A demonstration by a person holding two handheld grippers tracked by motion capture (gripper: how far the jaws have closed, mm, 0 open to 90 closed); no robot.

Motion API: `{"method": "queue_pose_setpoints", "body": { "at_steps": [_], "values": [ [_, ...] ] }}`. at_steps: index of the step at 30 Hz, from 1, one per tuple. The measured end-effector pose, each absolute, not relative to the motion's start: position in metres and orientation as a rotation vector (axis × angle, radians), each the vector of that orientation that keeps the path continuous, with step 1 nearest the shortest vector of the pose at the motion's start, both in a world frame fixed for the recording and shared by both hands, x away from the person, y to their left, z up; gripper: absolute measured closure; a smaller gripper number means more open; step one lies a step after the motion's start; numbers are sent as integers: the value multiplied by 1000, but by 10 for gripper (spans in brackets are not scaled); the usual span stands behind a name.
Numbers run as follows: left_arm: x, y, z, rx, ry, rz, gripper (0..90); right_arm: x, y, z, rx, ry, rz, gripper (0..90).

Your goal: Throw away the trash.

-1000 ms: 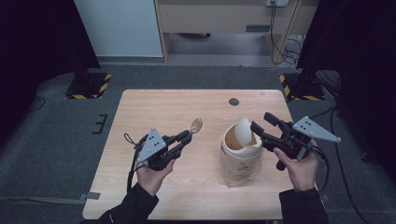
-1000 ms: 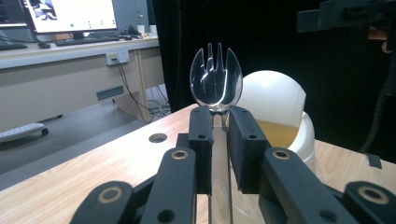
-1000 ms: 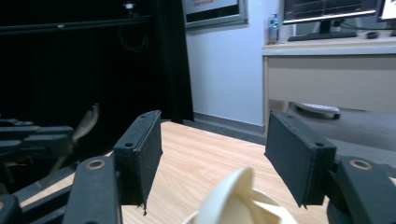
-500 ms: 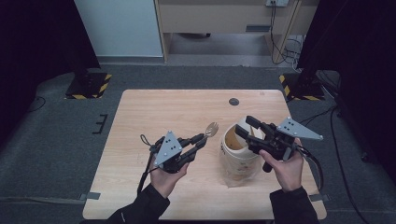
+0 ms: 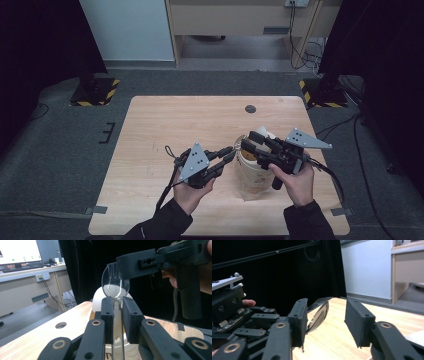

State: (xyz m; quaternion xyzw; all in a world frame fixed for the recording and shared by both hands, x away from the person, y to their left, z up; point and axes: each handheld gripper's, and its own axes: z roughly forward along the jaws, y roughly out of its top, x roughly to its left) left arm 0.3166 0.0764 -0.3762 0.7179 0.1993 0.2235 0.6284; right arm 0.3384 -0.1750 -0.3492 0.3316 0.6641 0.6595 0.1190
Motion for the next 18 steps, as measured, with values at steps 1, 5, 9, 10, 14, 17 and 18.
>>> {"method": "queue_pose_setpoints", "body": {
  "at_steps": [1,5,9,10,14,17,18],
  "values": [
    [317,76,-376,1645,457,512,797,338,-175,-349,970,1942,1928,548],
    [316,75,-377,1650,454,517,797,339,-174,-352,1004,1958,1960,600],
    [314,72,-378,1653,446,512,797,339,-171,-356,1040,1993,1971,676],
    [314,72,-378,1653,446,512,796,339,-171,-356,1045,1999,1979,707],
    [313,70,-379,1662,443,512,798,339,-171,-357,1058,2001,2001,780],
    [312,70,-380,1660,443,503,798,338,-172,-356,1058,2009,2028,827],
    [312,70,-380,1659,442,500,798,338,-172,-356,1059,2014,2031,829]
  ]
}}
